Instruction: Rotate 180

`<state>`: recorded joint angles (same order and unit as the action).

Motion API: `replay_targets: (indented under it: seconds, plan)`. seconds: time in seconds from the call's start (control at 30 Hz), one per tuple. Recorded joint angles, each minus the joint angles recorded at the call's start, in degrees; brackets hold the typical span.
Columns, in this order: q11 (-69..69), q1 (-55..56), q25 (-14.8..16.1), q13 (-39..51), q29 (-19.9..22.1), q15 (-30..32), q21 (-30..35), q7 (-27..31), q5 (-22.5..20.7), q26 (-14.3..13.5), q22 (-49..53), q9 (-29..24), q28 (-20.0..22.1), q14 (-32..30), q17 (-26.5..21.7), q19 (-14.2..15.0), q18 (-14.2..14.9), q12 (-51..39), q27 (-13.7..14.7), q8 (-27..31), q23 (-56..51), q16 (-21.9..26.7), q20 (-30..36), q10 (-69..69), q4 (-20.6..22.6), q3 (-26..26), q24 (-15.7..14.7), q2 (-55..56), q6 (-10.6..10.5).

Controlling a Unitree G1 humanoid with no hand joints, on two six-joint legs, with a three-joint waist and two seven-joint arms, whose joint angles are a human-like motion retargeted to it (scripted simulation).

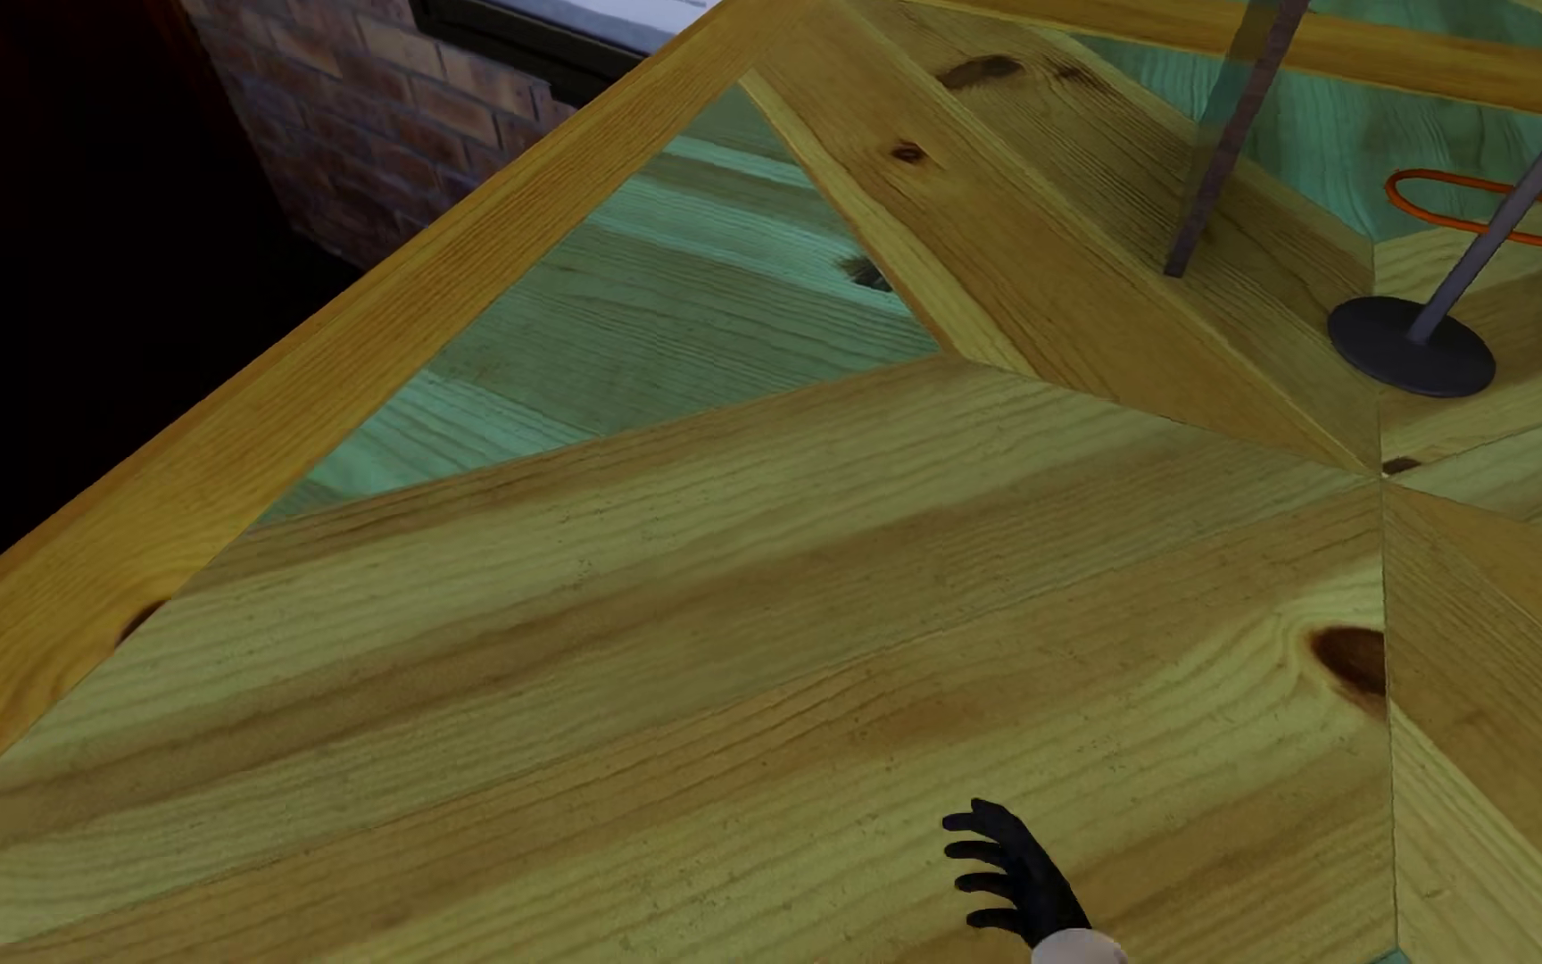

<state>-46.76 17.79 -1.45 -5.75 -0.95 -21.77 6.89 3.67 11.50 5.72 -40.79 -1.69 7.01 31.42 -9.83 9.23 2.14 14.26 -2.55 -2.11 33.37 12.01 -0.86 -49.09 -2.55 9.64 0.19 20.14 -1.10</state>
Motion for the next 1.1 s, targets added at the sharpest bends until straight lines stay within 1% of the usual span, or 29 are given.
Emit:
replay_targets:
  seconds: [0.03, 0.07, 0.1, 0.13, 0.17, 0.2, 0.23, 0.27, 0.33, 0.4, 0.43, 0.47, 0.5, 0.53, 0.57, 0.6, 0.63, 0.67, 0.7, 0.73, 0.77, 0.83, 0.87, 0.9, 0.93, 0.97, 1.0, 1.03, 1.1]
  plan:
    - [-6.4, -0.9, -0.5, 0.6, 0.2, 3.6, -0.6, 1.0, -0.1, -0.1, -0.6, -1.0, 0.9, -0.3, 1.0, -4.6, -0.2, 0.6, 0.3, 1.5, -0.6, 0.5, 0.3, 0.8, 0.9, 0.0, -0.3, 2.5, 0.4]
    - [-11.7, -1.9, -1.3, -1.5, -0.4, 7.6, -1.1, 2.2, -1.2, -1.1, -2.3, -0.9, 2.2, -1.2, 1.3, -15.1, -0.3, 1.2, 1.3, 3.7, 0.2, 1.2, 0.0, 2.8, 2.0, 0.0, -0.2, 5.5, 1.8]
    - [-10.4, -2.2, -1.7, -2.6, -2.1, 4.9, -3.0, 1.8, -3.3, -0.8, -0.3, -1.1, 3.5, -1.4, 0.2, -21.2, -0.1, 2.3, 1.4, 3.6, 0.1, 1.0, 0.0, 3.6, 1.6, -1.6, -0.1, 7.3, 2.7]
    - [-4.9, -2.0, -1.8, -2.7, -3.4, 1.8, -5.8, -0.3, -4.6, 0.0, 2.8, -1.9, 4.3, -1.8, 0.7, -23.8, 0.1, 2.3, 0.7, 2.3, -1.3, 0.7, 0.2, 2.4, 1.2, -4.7, -0.3, 8.9, 4.4]
    - [-0.6, 1.6, -1.3, -2.5, -3.3, 4.0, -6.1, -2.0, -6.1, 0.6, 4.8, -2.6, 4.0, -4.1, -1.4, -17.9, 0.4, 0.6, 0.0, 3.7, -1.3, -1.1, -0.2, -5.5, 0.3, -7.6, -0.6, 8.8, 4.5]
    - [1.2, 2.6, 0.4, -4.2, -1.9, 4.7, -4.9, -2.4, -6.5, 0.9, 6.0, -1.2, 2.5, -4.6, -1.4, -5.6, 1.1, -1.3, -0.4, 5.7, 0.4, -1.6, 1.9, -6.7, 0.2, -9.5, -0.8, 8.5, 4.7]
    - [2.3, 1.6, 3.1, -6.4, -0.4, 5.1, -4.7, -2.4, -7.0, 1.5, 7.3, -0.5, 0.4, -4.1, 0.0, -2.9, 2.0, -4.2, -1.0, 6.2, 1.8, -2.0, 3.6, -5.3, -0.1, -11.8, -1.1, 8.0, 4.5]
    - [3.9, 1.3, 6.2, -8.1, 0.6, 5.7, -3.7, -2.1, -7.7, 1.1, 8.1, -0.4, -2.3, -4.5, 0.3, -3.1, 3.0, -7.1, -1.5, 5.9, 3.2, -2.5, 2.6, -5.1, -0.9, -14.6, -1.7, 7.1, 3.5]
    - [6.4, 1.3, 9.9, -9.9, 2.1, 7.0, -4.1, -1.8, -8.1, -2.4, 7.5, -0.7, -7.3, -6.8, 1.6, -3.4, 4.7, -9.6, -2.3, 6.3, 3.0, -1.6, 3.2, -4.8, -0.9, -16.9, -3.1, 6.0, 2.1]
    - [8.3, -1.3, 9.0, -8.1, 2.5, 8.1, -4.6, -1.2, -8.4, -3.5, 7.5, -0.9, -10.3, -3.2, 0.9, -3.2, 6.2, -8.4, -1.6, 5.7, 3.1, -1.8, 2.5, 1.4, -1.4, -16.7, -3.6, 5.8, -0.4]
    - [8.8, -3.2, 7.7, -7.1, 2.6, 8.5, -4.6, -1.5, -8.3, -3.0, 7.4, -0.9, -10.8, -1.4, 1.6, -3.2, 4.9, -6.8, -0.9, 5.5, 2.1, -0.8, 2.6, 5.7, -1.5, -16.2, -3.5, 5.9, -0.9]
    - [9.9, -3.4, 6.4, -6.7, 2.3, 9.2, -3.8, -1.5, -8.6, -1.8, 8.4, -0.9, -10.8, -2.1, 1.3, -3.3, 0.2, -4.7, 0.2, 5.3, 1.6, 0.6, 2.4, 7.0, -1.6, -15.4, -3.0, 5.7, -1.1]
    - [11.0, -3.3, 5.3, -6.1, 1.7, 9.7, -3.9, -1.4, -8.2, -0.4, 7.7, -0.8, -9.9, -2.7, 0.2, -3.4, -1.2, -4.7, 1.3, 5.2, 2.5, 0.2, 2.5, 7.8, -1.2, -14.7, -2.1, 5.6, -0.9]
    - [11.0, -3.6, 4.0, -6.1, 1.2, 9.6, -4.9, -1.0, -7.8, 0.7, 8.1, -1.0, -8.9, -3.5, 0.5, -3.8, 0.7, -4.8, 1.9, 4.9, 2.5, -0.4, 2.7, 8.7, -0.9, -14.6, -1.0, 5.3, -0.3]
    - [11.1, -3.5, 2.5, -6.2, 1.1, 9.8, -4.0, -1.0, -7.6, 1.0, 8.7, -0.8, -7.9, -3.6, 0.6, -3.3, 2.0, -4.1, 2.0, 4.8, 2.1, -1.2, 2.8, 8.7, -0.9, -15.1, -0.1, 5.5, 0.3]
    - [10.6, -3.3, 1.4, -6.5, 1.0, 9.5, -3.6, -0.8, -7.5, 0.4, 7.0, -1.0, -7.2, -3.9, 1.6, -3.4, 0.2, -5.9, 1.4, 4.8, 2.7, -1.8, 3.5, 8.1, -0.6, -15.4, 0.4, 5.6, 1.2]
    - [10.1, -3.0, 1.1, -6.5, 0.7, 9.3, -3.1, -0.6, -7.3, -0.3, 7.6, -1.5, -6.9, -4.3, 1.6, -3.4, 0.6, -7.1, 0.3, 4.8, 3.5, -2.2, 4.1, 6.9, -0.3, -15.4, 0.5, 5.5, 2.1]
    - [10.6, -2.0, 1.3, -6.9, 0.2, 9.6, -3.4, -0.6, -7.7, -2.1, 8.4, -1.4, -7.2, -4.8, 0.9, -3.5, 2.6, -6.6, -1.3, 4.8, 3.7, -2.4, 4.4, 5.3, -0.8, -15.4, 0.3, 5.4, 2.2]
    - [11.5, -2.1, 1.8, -6.7, -0.1, 10.3, -4.6, -0.4, -8.1, -3.4, 7.2, -1.2, -7.8, -4.8, 0.9, -3.6, 3.4, -6.4, -3.0, 4.9, 2.9, -2.4, 3.8, 5.7, -1.0, -15.9, -0.1, 5.3, 2.2]
    - [12.5, -3.2, 2.4, -7.1, -0.3, 10.9, -4.6, -0.3, -8.7, -3.6, 7.4, -0.7, -8.8, -3.5, 0.8, -3.7, 3.0, -6.2, -4.4, 5.0, 1.6, -1.3, 3.5, 8.8, -1.6, -16.4, -0.3, 5.5, 1.9]
    - [13.7, -3.5, 3.4, -7.6, -0.4, 11.6, -4.1, -0.6, -8.6, -3.5, 7.2, -0.2, -9.8, -4.3, 0.1, -3.6, 0.3, -6.6, -4.7, 4.9, 2.4, -0.1, 2.7, 10.2, -1.4, -16.4, -0.3, 5.2, 2.2]
    - [13.0, -2.3, 4.9, -7.1, 0.9, 11.5, -3.6, -0.8, -8.5, -3.7, 7.8, -1.0, -10.5, -4.7, 1.0, -3.5, 1.8, -6.8, -4.4, 5.2, 2.9, -0.2, 2.7, 7.1, -1.4, -15.9, -0.4, 5.3, 2.6]
    - [12.7, -1.6, 5.5, -6.8, 1.3, 11.5, -3.2, -1.0, -8.8, -4.1, 6.9, -0.9, -10.7, -4.3, 0.8, -3.3, 0.8, -6.1, -3.9, 5.4, 3.0, -0.5, 2.7, 6.1, -1.5, -15.5, -0.5, 5.8, 2.1]
    - [11.3, -2.6, 5.2, -5.9, 1.5, 10.8, -2.9, -0.9, -8.8, -3.8, 6.0, -1.4, -10.6, -3.0, 1.8, -4.0, 0.9, -5.7, -3.7, 5.2, 2.5, -0.4, 2.2, 7.0, -1.6, -16.1, -1.0, 6.0, 2.2]
    - [9.6, -2.4, 4.7, -5.4, 1.3, 8.9, -1.9, -0.8, -8.7, -2.9, 6.1, -1.5, -10.3, -2.9, 1.6, -6.1, 1.0, -5.9, -3.5, 4.9, 2.4, -0.1, 2.2, 6.6, -1.5, -16.1, -1.8, 6.6, 2.7]
    - [8.5, -2.4, 4.2, -5.6, 0.5, 6.8, -2.5, -0.3, -8.1, -2.4, 6.0, -1.3, -9.7, -3.0, 0.1, -6.2, 0.9, -6.5, -3.2, 4.3, 2.6, -0.7, 2.4, 6.8, -1.1, -15.6, -3.0, 6.8, 2.9]
    - [8.5, -1.6, 3.7, -5.7, 0.4, 8.8, -3.4, -0.3, -7.8, -1.7, 7.0, -1.4, -9.2, -3.5, 0.2, -4.9, 1.1, -6.6, -2.8, 4.5, 3.0, -0.8, 2.7, 4.4, -0.8, -15.1, -4.1, 6.6, 3.5]
    - [8.9, 0.4, 3.7, -6.8, 0.4, 9.9, -4.1, -0.4, -8.1, -1.0, 7.9, -1.0, -8.8, -4.5, 0.1, -3.5, 1.2, -7.2, -2.1, 4.8, 2.9, -1.4, 3.3, 0.9, -1.0, -13.7, -4.7, 6.8, 3.1]
    - [10.9, -1.3, 4.2, -7.1, 0.5, 11.0, -3.8, -0.7, -8.4, -1.2, 7.9, -0.1, -8.6, -3.2, 0.5, -3.4, 1.1, -5.8, -1.3, 4.5, 2.1, -1.2, 3.1, 5.5, -1.6, -15.1, -3.5, 6.4, 1.9]
